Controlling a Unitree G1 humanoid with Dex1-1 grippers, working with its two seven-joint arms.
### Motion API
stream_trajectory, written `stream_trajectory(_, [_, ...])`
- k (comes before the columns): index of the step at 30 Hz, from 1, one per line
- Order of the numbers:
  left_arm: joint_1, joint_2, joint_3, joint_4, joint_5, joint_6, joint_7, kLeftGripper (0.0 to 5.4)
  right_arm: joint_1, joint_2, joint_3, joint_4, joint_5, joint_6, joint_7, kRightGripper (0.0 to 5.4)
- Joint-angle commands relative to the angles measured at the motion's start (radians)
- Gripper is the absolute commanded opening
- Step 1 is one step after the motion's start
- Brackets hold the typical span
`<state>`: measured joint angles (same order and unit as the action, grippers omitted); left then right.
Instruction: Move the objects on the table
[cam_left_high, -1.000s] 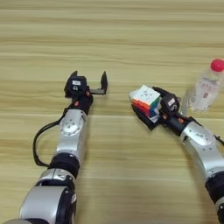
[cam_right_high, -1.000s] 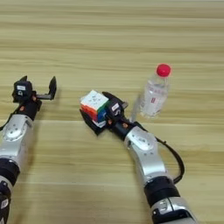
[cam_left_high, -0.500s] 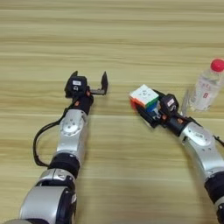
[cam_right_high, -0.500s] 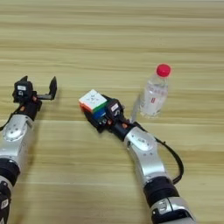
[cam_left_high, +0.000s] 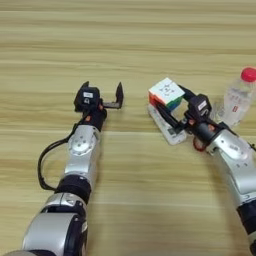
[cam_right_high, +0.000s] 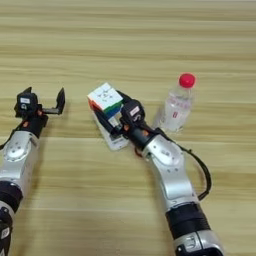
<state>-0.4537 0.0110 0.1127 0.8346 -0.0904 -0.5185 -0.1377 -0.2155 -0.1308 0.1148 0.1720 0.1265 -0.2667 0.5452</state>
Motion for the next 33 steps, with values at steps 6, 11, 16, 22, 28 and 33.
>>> stream_trajectory(6, [-0.002,-0.001,-0.001,0.006,0.003,0.009,0.004,5.4,-0.017,-0.055,-0.121,-0.19,0.071,0.08,-0.075,3.34])
stream_trajectory(11, [-0.003,0.0,-0.001,0.007,0.004,0.009,0.004,5.4,-0.026,-0.09,-0.185,-0.263,0.098,0.108,-0.106,3.34])
stream_trajectory(16, [-0.004,0.0,0.0,0.009,0.004,0.008,0.006,5.4,-0.026,-0.131,-0.251,-0.301,0.116,0.118,-0.13,3.34])
stream_trajectory(22, [-0.01,-0.001,0.001,0.017,0.005,0.007,0.007,5.4,-0.024,-0.19,-0.358,-0.303,0.139,0.116,-0.165,3.34])
stream_trajectory(28, [-0.014,-0.001,0.002,0.023,0.005,0.005,0.009,5.4,-0.04,-0.251,-0.458,-0.276,0.15,0.131,-0.212,3.34])
stream_trajectory(33, [-0.015,0.001,0.003,0.023,0.003,0.005,0.008,5.4,-0.039,-0.28,-0.526,-0.209,0.15,0.13,-0.253,3.34])
